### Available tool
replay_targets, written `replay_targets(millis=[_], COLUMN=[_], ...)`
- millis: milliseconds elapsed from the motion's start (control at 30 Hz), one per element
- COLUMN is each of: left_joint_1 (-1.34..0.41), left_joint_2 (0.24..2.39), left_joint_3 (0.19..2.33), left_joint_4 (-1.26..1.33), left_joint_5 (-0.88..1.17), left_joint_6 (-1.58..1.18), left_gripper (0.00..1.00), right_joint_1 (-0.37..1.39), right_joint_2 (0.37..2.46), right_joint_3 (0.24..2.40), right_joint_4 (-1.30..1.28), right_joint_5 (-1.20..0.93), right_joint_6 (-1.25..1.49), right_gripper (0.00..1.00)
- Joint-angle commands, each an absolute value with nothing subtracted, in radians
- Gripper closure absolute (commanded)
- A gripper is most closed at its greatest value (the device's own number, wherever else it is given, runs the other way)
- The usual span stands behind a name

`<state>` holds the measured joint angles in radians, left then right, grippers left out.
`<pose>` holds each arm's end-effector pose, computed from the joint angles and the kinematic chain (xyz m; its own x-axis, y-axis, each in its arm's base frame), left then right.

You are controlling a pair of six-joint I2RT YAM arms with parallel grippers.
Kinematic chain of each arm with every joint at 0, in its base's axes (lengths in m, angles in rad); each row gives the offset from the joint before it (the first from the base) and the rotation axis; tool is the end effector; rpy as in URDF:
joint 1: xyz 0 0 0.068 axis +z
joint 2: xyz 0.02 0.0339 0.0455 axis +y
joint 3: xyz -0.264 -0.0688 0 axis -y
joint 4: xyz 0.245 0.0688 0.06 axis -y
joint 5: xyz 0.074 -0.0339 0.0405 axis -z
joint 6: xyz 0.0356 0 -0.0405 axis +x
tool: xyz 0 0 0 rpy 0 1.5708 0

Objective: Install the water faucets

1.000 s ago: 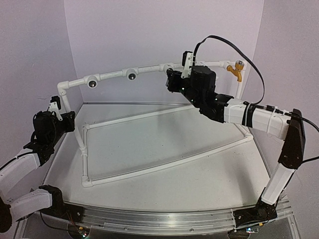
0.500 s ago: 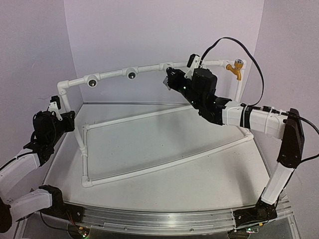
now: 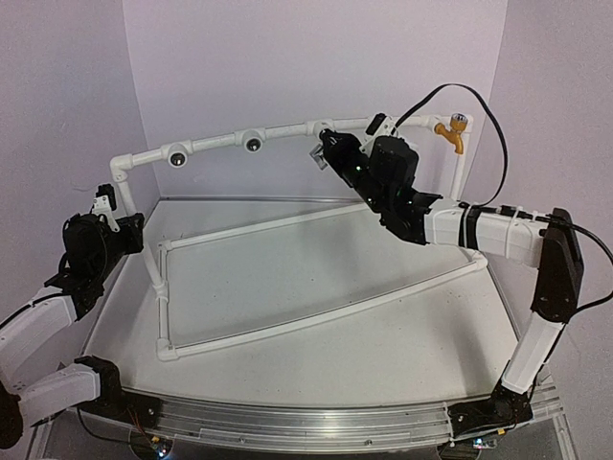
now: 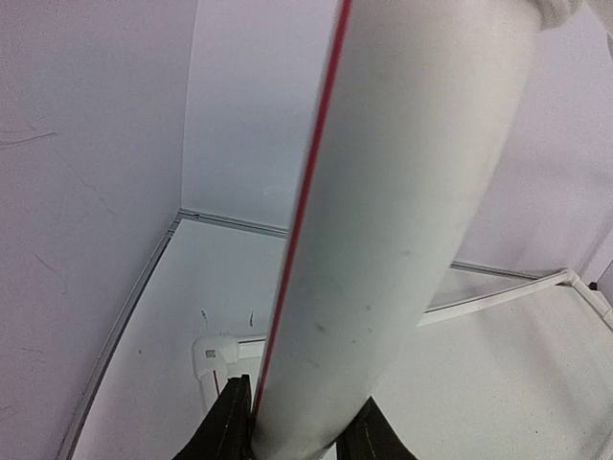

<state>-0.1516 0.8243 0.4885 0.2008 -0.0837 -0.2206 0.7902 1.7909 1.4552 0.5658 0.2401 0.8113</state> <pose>0.1984 -0.0273 0.2685 -0.1448 -0.1985 -0.9693 0.0378 0.9779 -0.2058 0.3117 0.3027 0.3718 -0.2718 0.7265 -0.6311 -0.4794 0.4664 0.7434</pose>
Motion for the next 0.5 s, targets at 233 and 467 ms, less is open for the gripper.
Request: replay_targets(millis=[233,467], left_joint_1=[-0.205,-0.209], left_joint_2=[0.801,0.802], left_joint_3=[0.469,0.472], left_joint_4=[0.133,0.128], left_joint_5=[0.04,0.037], left_joint_6=[-0.38,-0.398], left_gripper=[1.0,1.0], right_joint_1=[0.741,0.753], right_joint_2=[1.875,1.85], right_joint_3=[1.422,1.441], right_joint_4=[0.657,0.626], right_joint_5=[0.221,0.23], right_joint_6=[1.182,1.204], right_gripper=[1.0,1.0])
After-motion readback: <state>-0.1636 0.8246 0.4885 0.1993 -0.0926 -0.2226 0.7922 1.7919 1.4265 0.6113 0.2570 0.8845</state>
